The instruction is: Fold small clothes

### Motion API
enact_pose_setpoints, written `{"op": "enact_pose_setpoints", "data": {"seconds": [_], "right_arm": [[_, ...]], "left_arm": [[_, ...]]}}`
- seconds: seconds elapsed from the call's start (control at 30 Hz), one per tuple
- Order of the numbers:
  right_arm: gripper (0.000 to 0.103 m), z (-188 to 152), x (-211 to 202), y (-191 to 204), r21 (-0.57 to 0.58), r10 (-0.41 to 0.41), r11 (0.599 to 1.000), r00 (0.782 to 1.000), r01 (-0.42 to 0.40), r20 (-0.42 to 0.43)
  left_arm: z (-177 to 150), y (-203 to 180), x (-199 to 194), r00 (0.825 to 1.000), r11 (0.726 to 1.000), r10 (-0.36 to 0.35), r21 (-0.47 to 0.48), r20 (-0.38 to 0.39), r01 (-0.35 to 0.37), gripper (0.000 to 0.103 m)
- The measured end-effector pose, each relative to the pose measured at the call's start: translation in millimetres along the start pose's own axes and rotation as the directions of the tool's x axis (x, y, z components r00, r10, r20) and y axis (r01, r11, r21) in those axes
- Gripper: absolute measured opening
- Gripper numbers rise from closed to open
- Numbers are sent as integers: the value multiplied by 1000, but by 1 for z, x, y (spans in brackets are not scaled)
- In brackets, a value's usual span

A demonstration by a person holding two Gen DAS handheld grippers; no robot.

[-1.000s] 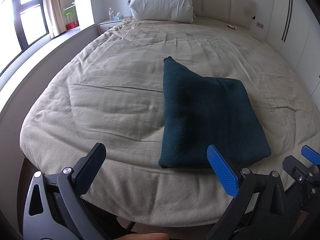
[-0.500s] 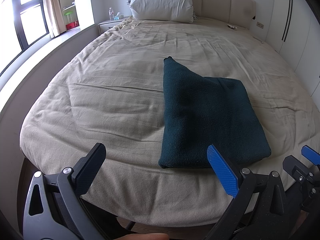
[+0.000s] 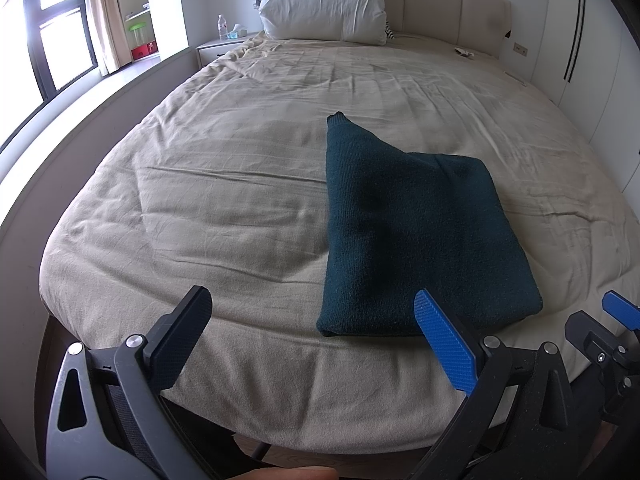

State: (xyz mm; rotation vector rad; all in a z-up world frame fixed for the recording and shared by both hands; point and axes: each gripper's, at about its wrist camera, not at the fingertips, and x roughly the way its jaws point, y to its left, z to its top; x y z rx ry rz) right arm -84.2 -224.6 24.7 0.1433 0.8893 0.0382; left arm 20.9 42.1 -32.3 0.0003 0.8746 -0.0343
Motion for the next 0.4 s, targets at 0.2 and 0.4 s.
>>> {"op": "enact_pose_setpoints", "data": {"seconds": [0.2, 0.4], "right_arm": [[103, -1, 0, 1, 0, 0, 1000, 1000, 0, 0], [103, -5, 0, 3, 3, 4, 1000, 1000, -4, -3]], "left_arm": [[0, 0, 0, 1000, 1000, 0, 0, 0, 0, 103], [-2, 0, 1, 1000, 1000, 0, 3, 4, 0, 103]]}}
